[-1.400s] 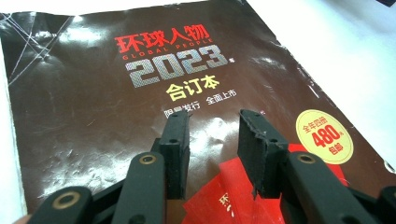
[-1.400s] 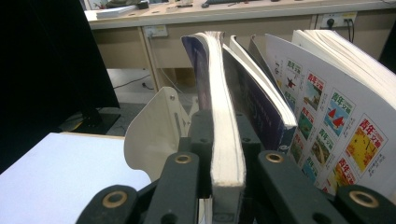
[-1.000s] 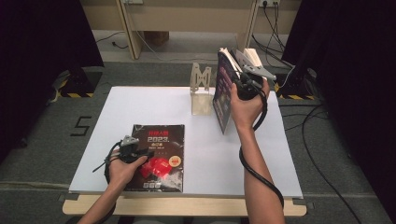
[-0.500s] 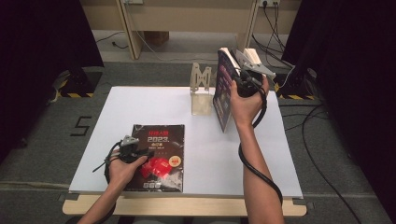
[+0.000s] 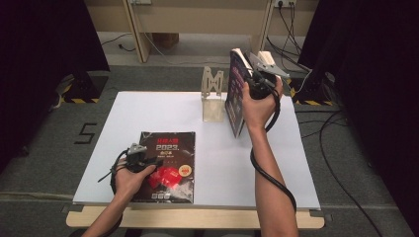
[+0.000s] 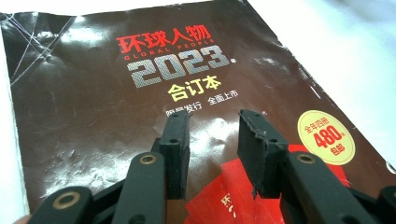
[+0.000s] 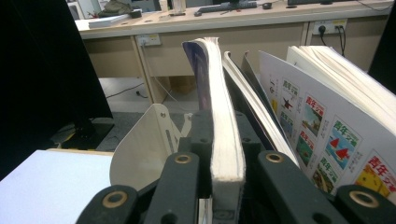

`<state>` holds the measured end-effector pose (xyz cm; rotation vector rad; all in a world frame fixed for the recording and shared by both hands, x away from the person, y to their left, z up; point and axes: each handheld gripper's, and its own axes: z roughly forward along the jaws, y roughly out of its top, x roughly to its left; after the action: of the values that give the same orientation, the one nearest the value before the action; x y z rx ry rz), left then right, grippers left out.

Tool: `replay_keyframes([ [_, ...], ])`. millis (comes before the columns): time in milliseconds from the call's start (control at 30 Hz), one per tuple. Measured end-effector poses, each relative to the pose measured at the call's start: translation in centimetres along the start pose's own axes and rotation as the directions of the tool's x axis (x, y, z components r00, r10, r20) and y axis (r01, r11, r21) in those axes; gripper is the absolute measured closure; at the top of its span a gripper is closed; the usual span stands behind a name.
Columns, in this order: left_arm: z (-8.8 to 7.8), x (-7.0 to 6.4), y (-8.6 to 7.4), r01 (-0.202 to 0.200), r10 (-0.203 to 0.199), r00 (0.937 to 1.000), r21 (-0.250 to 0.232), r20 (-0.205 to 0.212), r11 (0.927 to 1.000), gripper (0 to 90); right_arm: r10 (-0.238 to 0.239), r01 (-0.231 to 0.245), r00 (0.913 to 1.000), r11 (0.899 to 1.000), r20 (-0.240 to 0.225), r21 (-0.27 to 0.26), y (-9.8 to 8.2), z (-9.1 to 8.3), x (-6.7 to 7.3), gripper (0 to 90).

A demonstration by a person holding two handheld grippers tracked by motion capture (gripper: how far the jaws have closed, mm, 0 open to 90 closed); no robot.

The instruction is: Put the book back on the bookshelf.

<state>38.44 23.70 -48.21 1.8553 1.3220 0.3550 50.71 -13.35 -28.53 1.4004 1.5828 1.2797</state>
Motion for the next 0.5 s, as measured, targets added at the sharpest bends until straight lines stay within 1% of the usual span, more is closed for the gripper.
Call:
replay_keyframes([
  [333,0.0,0.0,0.0,0.005,-0.005,1.0,-0.004,0.002,1.0,62.6,-0.001,0.001,1.0,1.0,0.009,-0.012,0.1,1.0,0.3,83.0],
  [467,0.0,0.1,0.0,0.004,-0.004,1.0,-0.004,0.002,1.0,62.6,-0.007,0.007,0.9999,1.0,0.016,-0.01,0.1,1.4,0.3,83.0],
  [500,0.0,0.1,0.0,0.005,-0.005,1.0,-0.005,0.001,1.0,62.6,-0.002,0.002,0.9999,1.0,0.016,-0.009,0.0,1.5,0.3,83.0],
])
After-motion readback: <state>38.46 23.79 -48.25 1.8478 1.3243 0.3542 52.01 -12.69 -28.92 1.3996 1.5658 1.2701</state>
